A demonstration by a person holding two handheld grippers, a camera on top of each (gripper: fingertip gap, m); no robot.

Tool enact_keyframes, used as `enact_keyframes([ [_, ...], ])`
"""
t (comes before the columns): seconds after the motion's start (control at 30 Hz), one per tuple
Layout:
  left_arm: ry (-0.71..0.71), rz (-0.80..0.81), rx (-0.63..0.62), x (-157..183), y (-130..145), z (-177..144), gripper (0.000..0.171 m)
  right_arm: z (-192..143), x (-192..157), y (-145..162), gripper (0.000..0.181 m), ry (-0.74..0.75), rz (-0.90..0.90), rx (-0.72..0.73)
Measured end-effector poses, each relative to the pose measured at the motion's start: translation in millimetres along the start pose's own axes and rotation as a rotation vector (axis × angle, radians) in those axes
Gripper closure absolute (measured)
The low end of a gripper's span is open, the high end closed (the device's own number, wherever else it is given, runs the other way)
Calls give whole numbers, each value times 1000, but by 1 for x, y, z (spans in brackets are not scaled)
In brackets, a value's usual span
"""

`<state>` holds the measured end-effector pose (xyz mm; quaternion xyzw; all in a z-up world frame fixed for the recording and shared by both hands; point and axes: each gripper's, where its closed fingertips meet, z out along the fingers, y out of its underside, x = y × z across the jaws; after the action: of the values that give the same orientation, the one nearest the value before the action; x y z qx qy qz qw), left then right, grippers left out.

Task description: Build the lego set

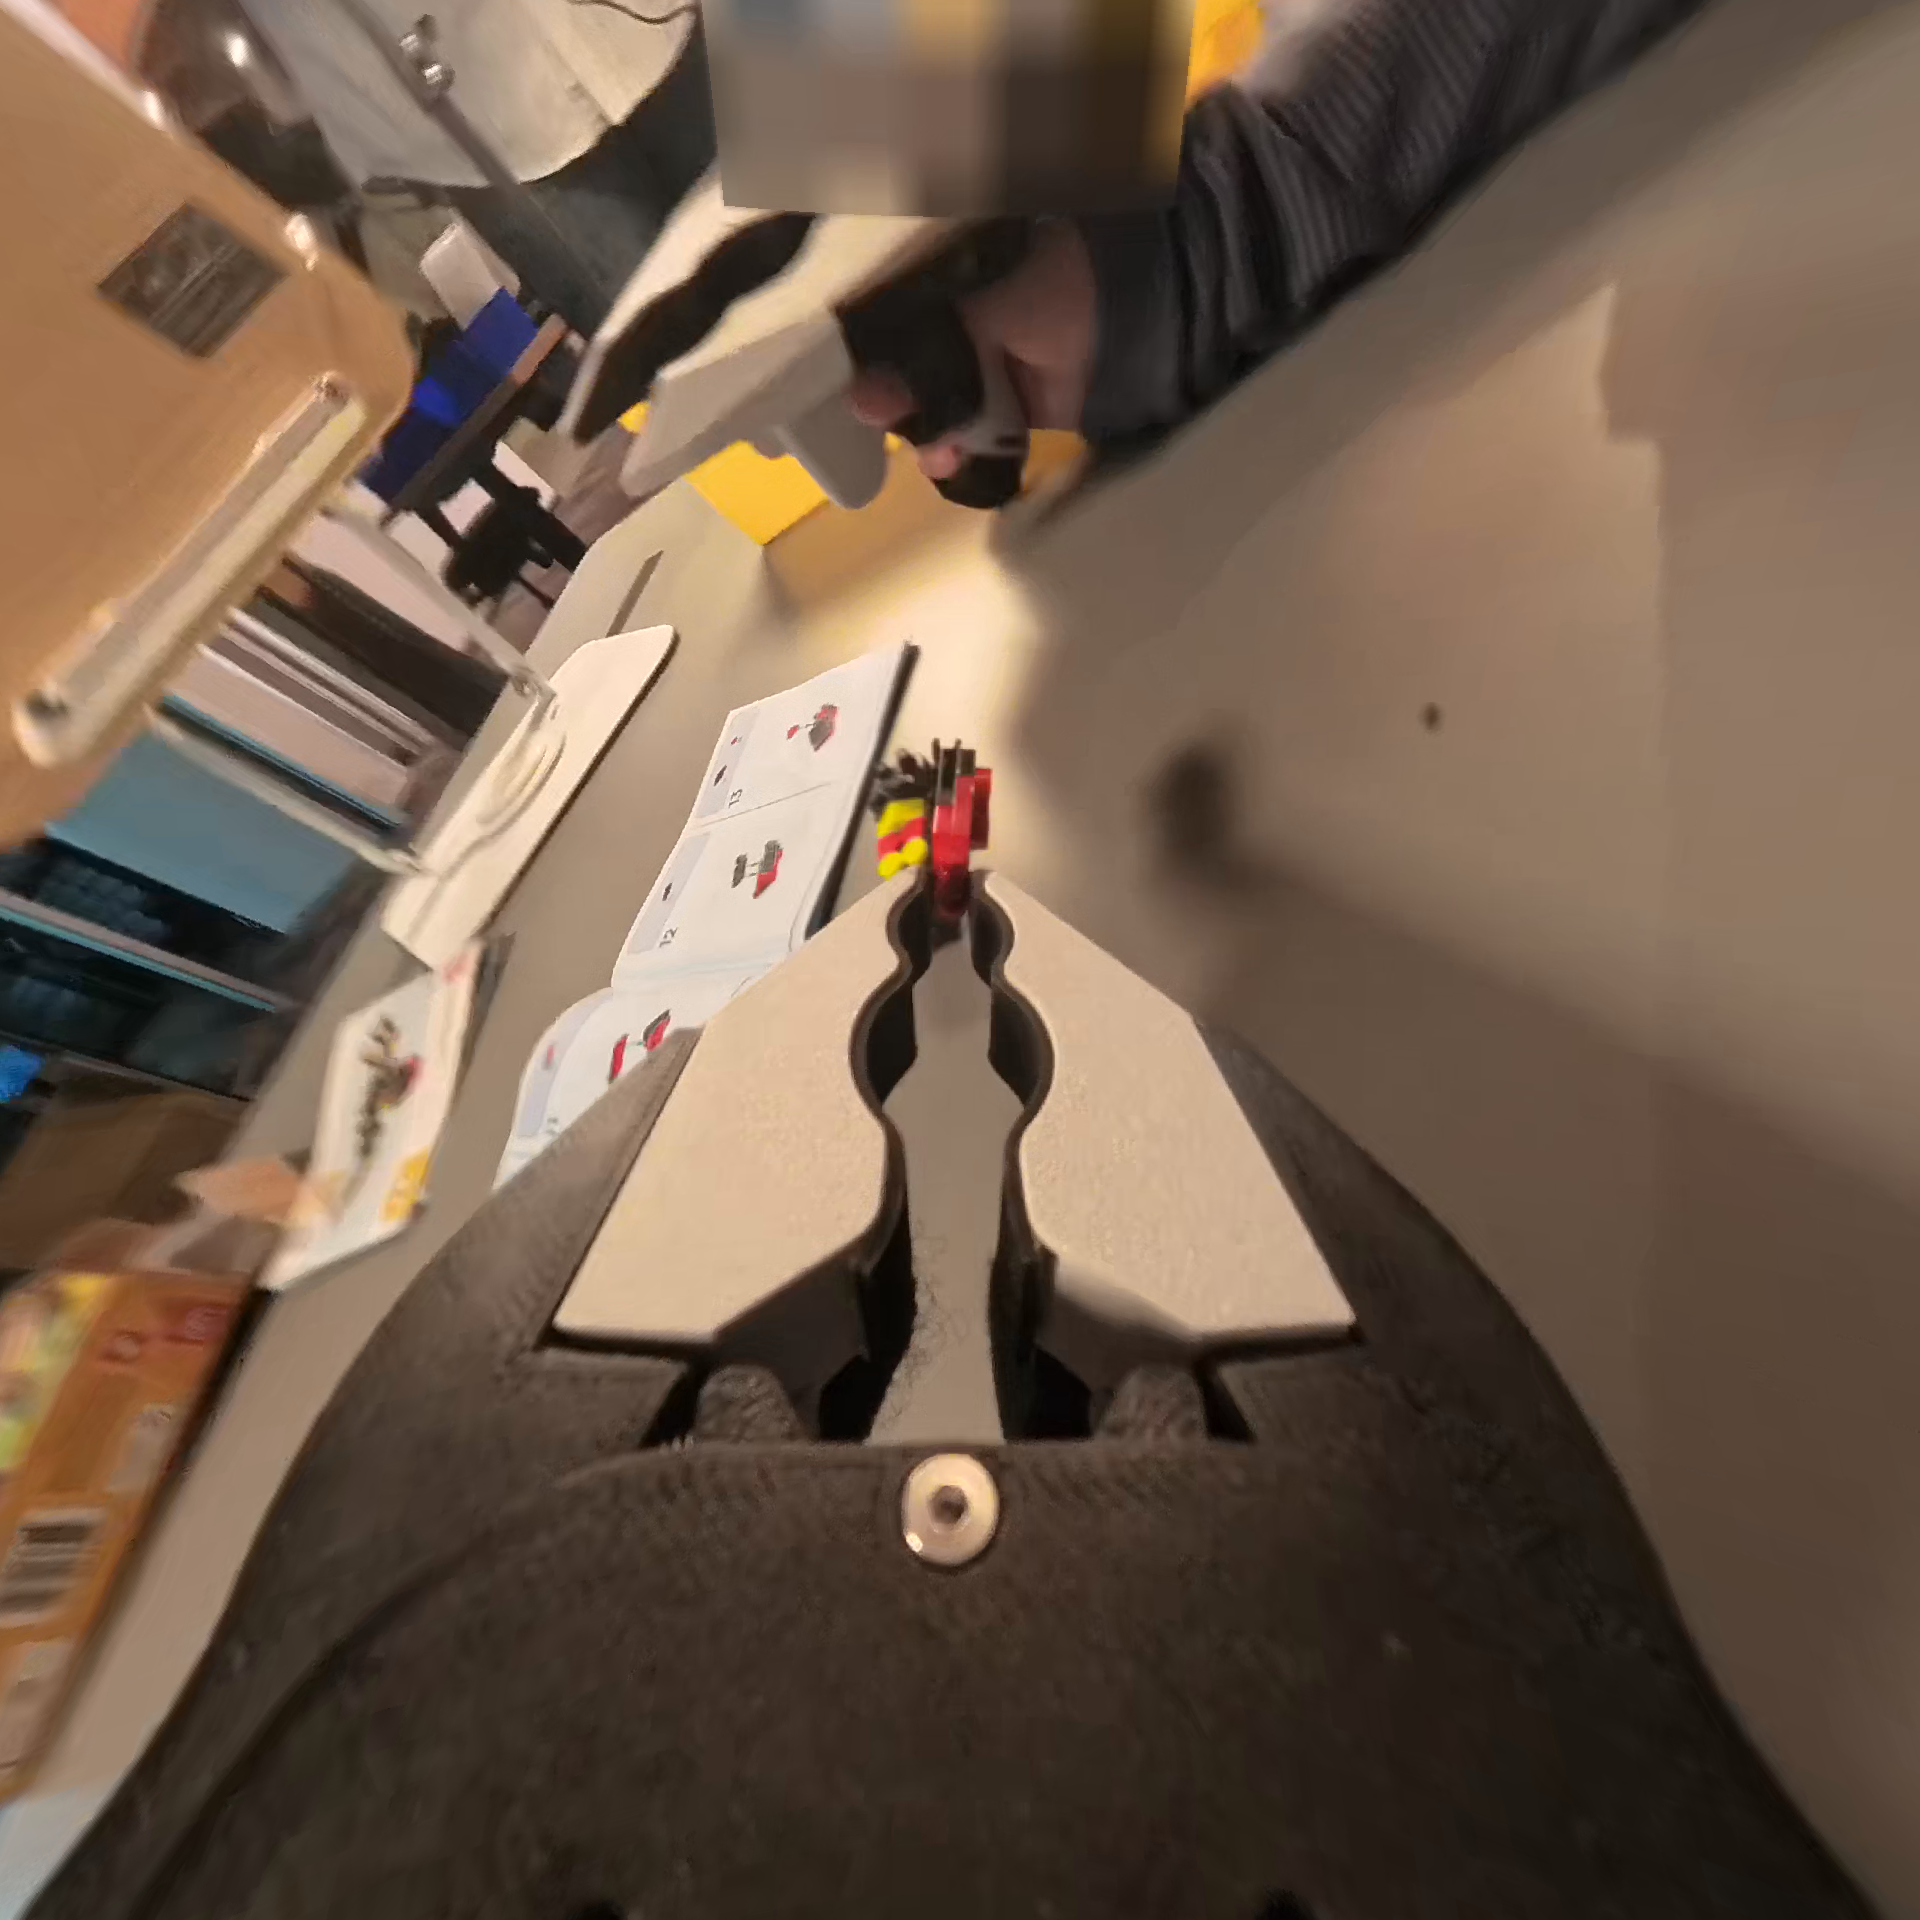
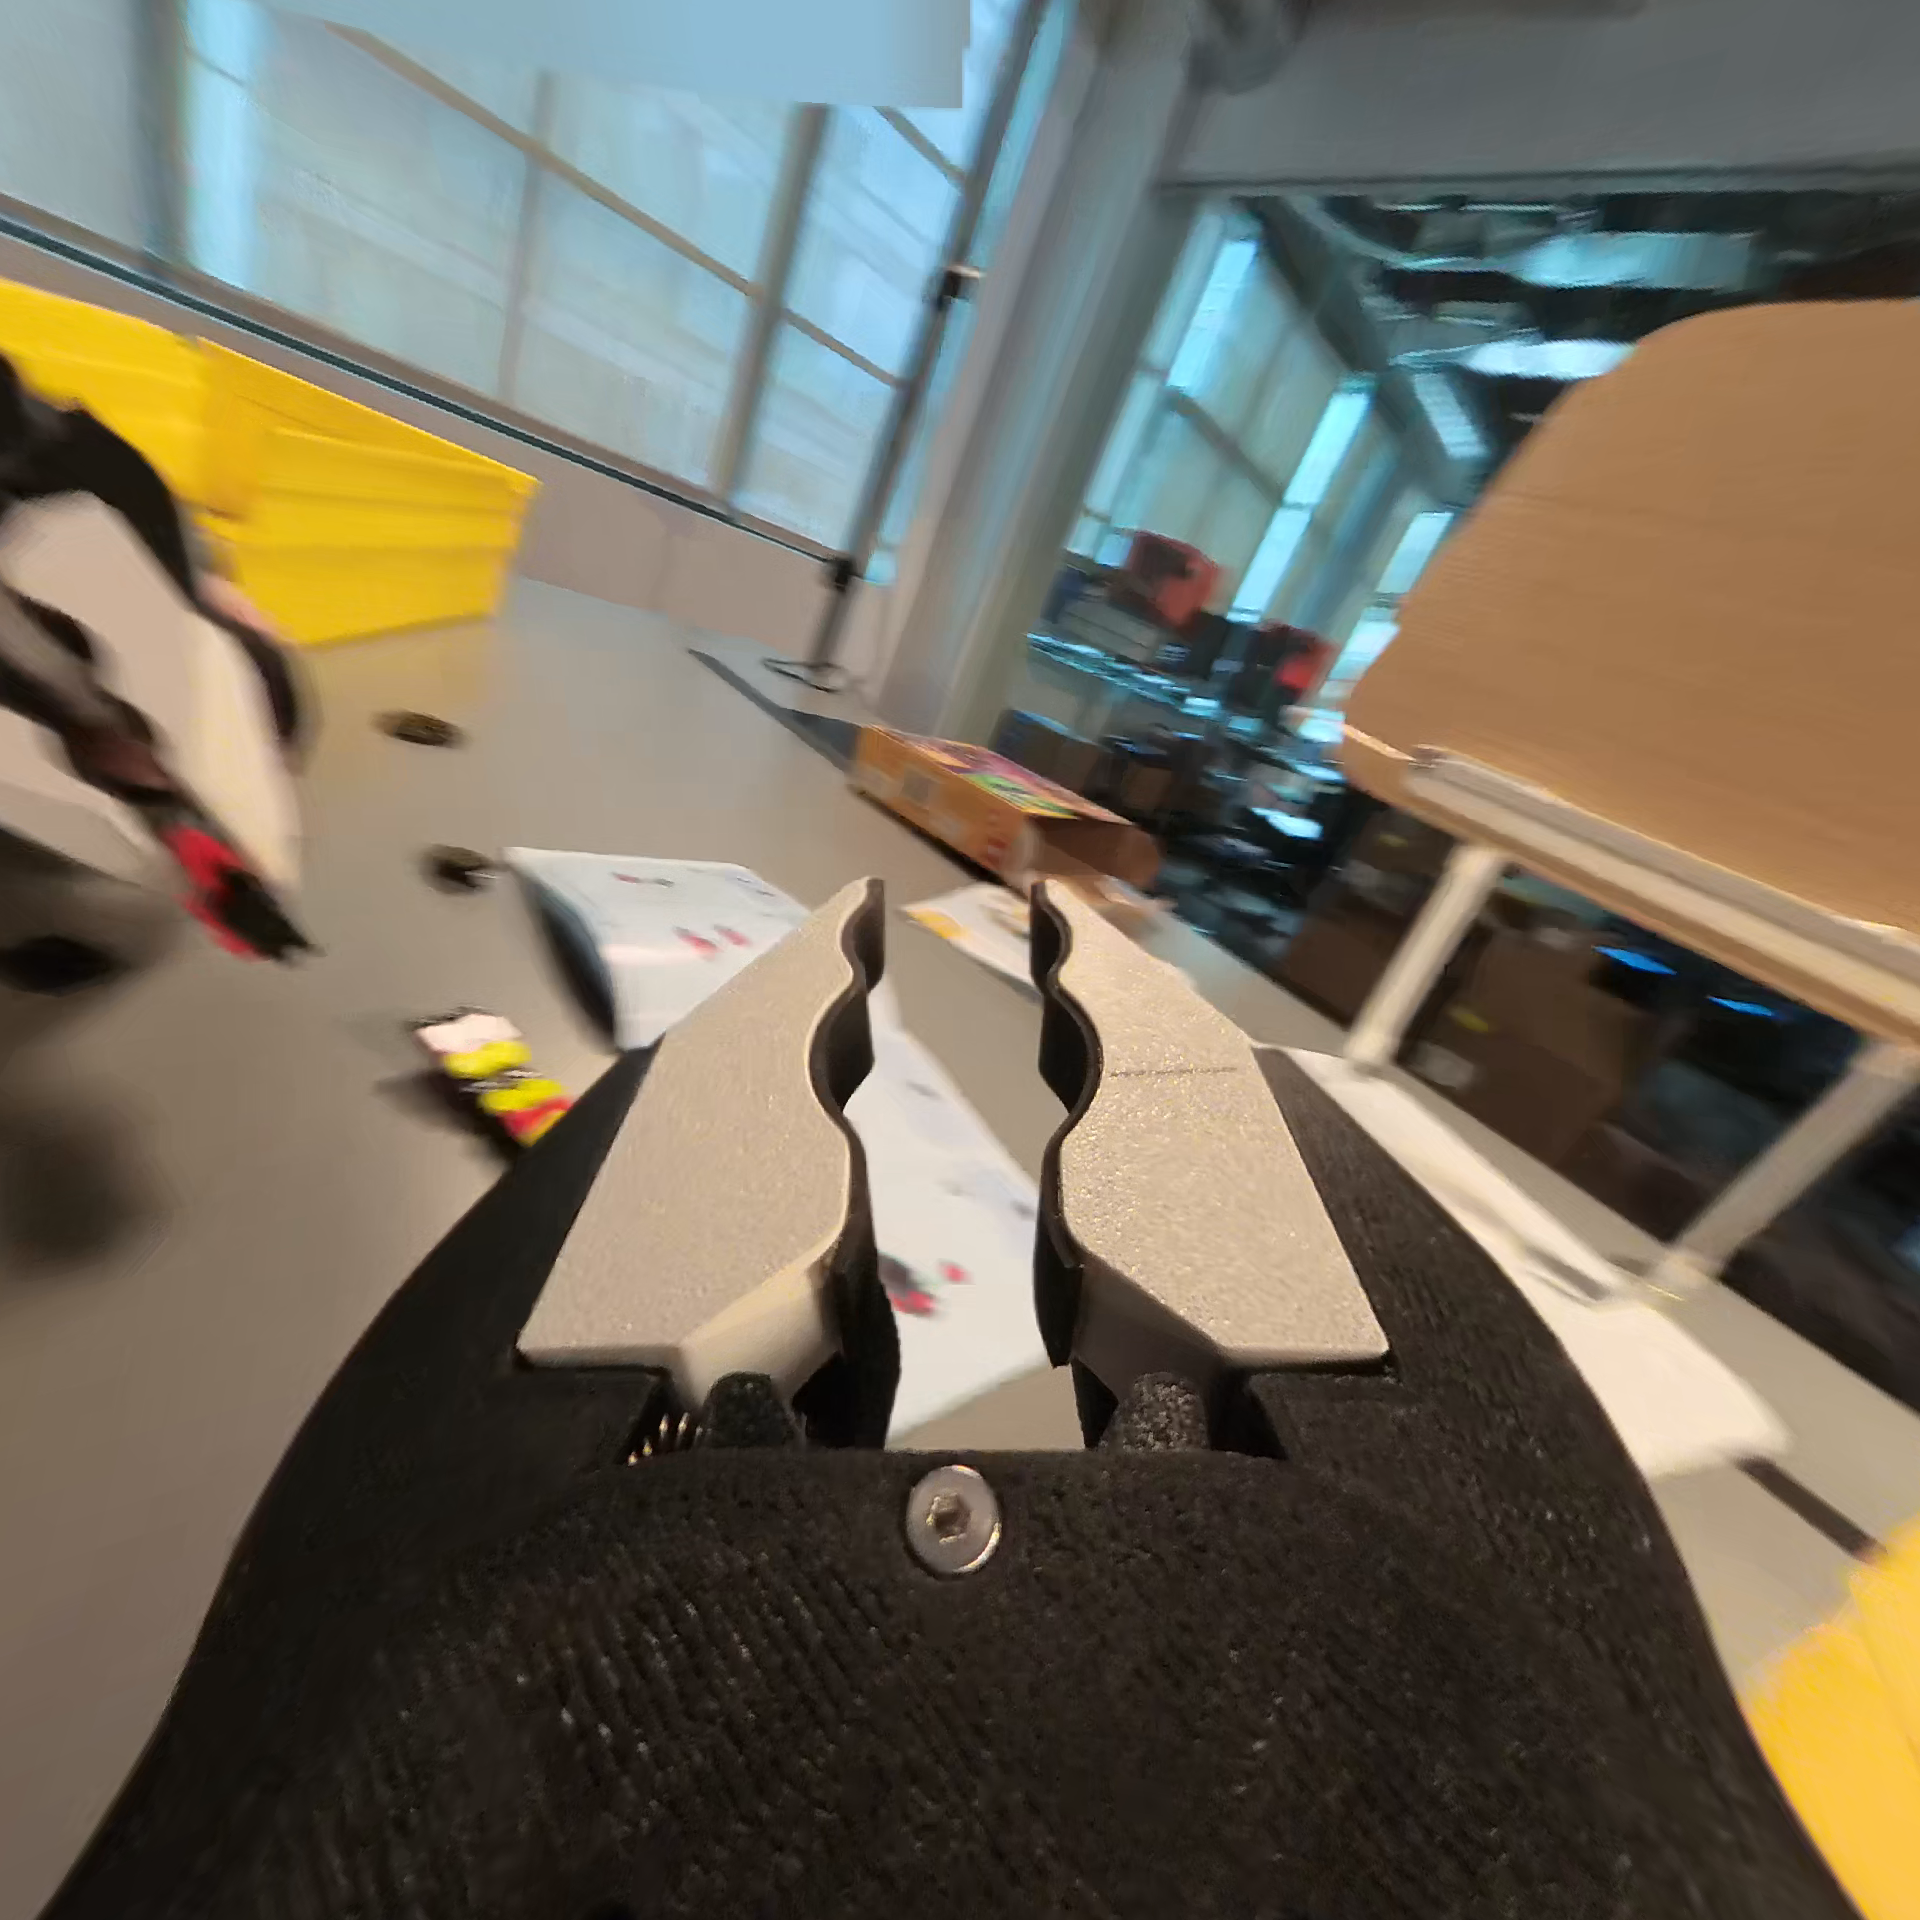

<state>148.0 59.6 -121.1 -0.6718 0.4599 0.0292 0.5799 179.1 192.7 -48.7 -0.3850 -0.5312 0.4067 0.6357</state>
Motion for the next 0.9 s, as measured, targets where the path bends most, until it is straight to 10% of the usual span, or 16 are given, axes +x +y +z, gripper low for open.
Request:
enact_keyframes([
  [0.33, -27, 401, -77, 26, 10, 8, 166, -2, -146, -4, 134, -830, 490, -302],
  [0.9, -1, 516, -26, 41, 1, 8, 166, -16, -183, 33, 166, -989, 452, -651],
])
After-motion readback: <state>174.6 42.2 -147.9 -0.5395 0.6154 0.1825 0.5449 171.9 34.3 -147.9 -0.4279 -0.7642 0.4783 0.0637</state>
